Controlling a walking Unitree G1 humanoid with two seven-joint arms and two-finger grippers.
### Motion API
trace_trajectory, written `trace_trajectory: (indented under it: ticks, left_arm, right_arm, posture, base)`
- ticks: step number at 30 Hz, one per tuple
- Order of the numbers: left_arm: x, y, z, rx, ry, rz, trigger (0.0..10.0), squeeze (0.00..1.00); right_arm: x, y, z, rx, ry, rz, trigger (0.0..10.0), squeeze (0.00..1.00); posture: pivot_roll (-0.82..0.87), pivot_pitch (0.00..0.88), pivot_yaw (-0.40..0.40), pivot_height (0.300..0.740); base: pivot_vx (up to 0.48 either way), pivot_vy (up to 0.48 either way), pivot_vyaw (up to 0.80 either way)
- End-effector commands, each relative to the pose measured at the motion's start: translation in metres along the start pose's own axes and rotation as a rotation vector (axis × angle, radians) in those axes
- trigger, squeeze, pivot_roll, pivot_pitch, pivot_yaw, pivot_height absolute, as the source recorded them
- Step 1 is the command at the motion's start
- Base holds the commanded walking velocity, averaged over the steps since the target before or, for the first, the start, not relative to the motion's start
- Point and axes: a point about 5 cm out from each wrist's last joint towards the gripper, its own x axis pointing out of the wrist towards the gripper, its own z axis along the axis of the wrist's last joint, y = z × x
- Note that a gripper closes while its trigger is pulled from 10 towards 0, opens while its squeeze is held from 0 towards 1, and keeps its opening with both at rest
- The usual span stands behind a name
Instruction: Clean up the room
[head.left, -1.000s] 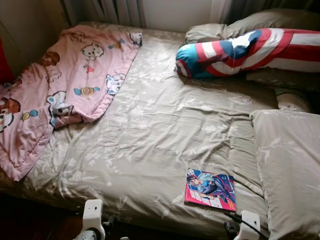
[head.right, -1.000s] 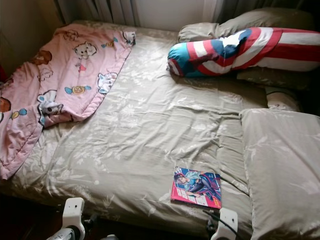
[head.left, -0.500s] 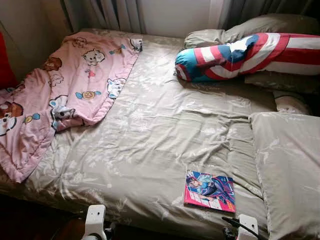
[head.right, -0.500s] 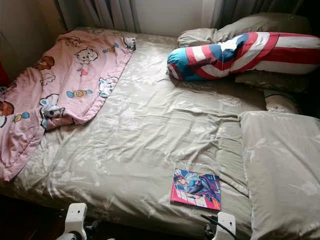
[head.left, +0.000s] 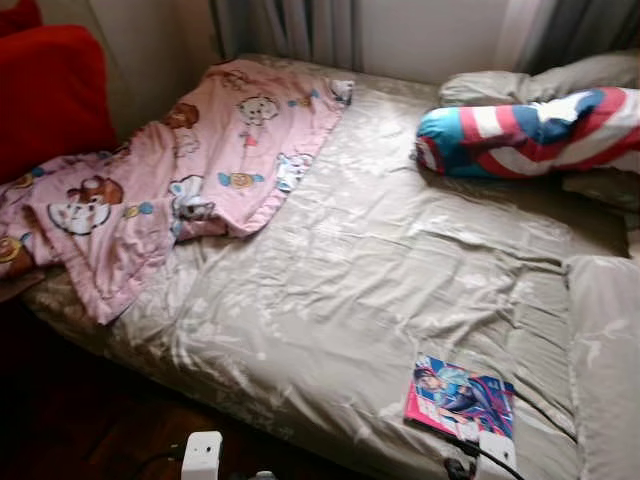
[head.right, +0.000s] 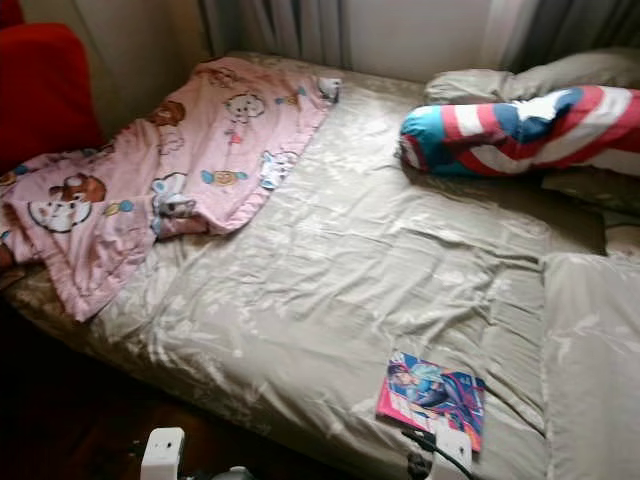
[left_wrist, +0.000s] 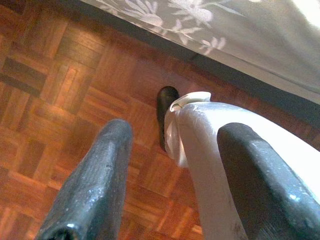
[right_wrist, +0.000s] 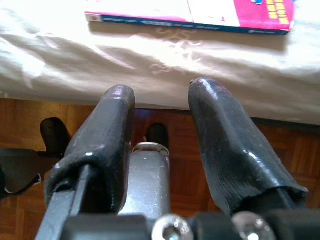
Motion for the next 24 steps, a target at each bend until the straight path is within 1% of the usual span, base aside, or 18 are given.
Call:
trace_trajectory:
  ticks: [1,14,24]
  left_arm:
    - [-0.0018,-0.0015,-0.0120,0.031,0.052,0.003,10.0,0.00]
    - [-0.0014,0.0014,-0.0085,0.049,0.040,0.001,10.0,0.00]
    - [-0.0012,0.0017,-0.0079,0.054,0.045,0.003,10.0,0.00]
  right_arm:
    - [-0.0008,0.0023,-0.0052,0.013,0.019,0.003,10.0,0.00]
    - [-0.0012,0.0019,-0.0074,0.003,0.033,0.001,10.0,0.00]
    - [-0.0010,0.0049,-0.0076,-0.002,0.030,0.011,10.0,0.00]
  posture:
    - [0.07,0.178,-0.025,0.740]
    - [0.07,0.187,-0.028,0.740]
    - [0.08,0.190,-0.027,0.740]
  base:
    - [0.000,0.472,0.00]
    - [0.000,0.472,0.00]
    - [0.000,0.472,0.00]
